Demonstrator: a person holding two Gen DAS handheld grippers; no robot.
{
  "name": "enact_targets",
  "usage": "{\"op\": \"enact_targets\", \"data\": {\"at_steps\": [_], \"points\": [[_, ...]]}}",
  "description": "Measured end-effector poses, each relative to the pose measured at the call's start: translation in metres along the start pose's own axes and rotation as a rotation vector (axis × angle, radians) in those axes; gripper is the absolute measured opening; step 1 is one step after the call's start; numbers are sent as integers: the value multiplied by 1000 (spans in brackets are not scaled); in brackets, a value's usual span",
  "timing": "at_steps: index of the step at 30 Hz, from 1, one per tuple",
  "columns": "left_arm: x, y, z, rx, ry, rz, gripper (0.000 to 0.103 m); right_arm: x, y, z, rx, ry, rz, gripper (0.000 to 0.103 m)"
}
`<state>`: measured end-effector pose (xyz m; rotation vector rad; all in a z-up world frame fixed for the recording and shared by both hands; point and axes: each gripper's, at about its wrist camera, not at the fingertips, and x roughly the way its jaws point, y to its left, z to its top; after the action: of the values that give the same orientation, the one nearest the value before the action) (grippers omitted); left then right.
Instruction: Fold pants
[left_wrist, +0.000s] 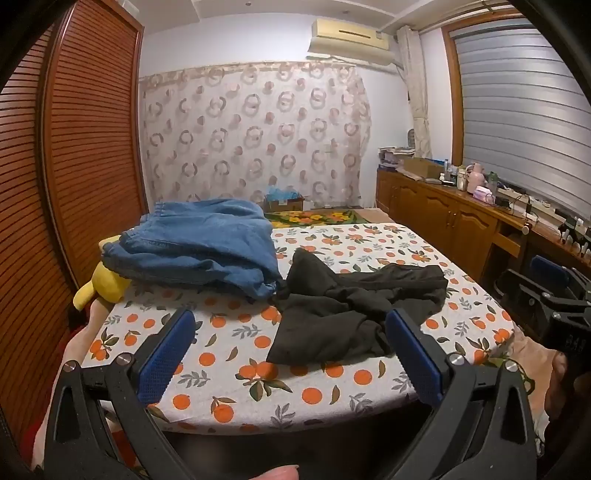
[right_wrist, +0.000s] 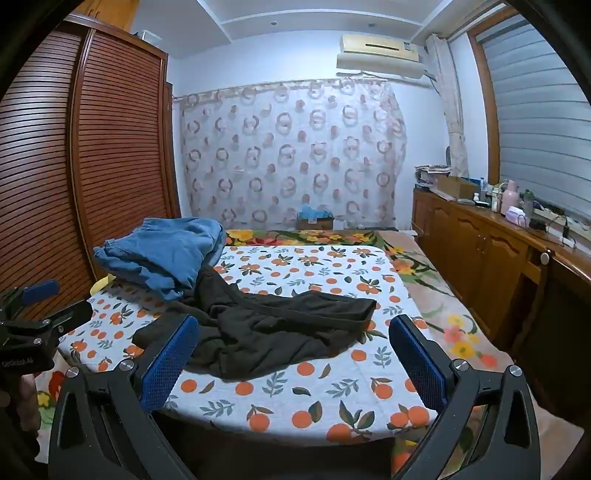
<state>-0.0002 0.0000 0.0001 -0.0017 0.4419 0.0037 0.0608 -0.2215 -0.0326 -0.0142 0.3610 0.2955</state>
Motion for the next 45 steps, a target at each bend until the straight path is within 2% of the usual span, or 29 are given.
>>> {"op": "enact_targets", "data": {"at_steps": [3, 29, 38, 40, 45], "points": [[0, 0, 0, 2, 1, 1, 103, 2, -1, 1, -9, 25, -8, 103], [-4, -1, 3, 11, -12, 3, 103, 0, -2, 1, 3, 6, -19, 103], [8, 6, 10, 8, -11, -1, 103, 0, -2, 1, 3, 6, -19, 103], [-4, -2, 4, 15, -18, 5, 103, 0, -2, 1, 3, 6, -20, 103], [-4, -2, 4, 15, -19, 5, 103, 0, -2, 1, 2, 6, -19, 103]]}}
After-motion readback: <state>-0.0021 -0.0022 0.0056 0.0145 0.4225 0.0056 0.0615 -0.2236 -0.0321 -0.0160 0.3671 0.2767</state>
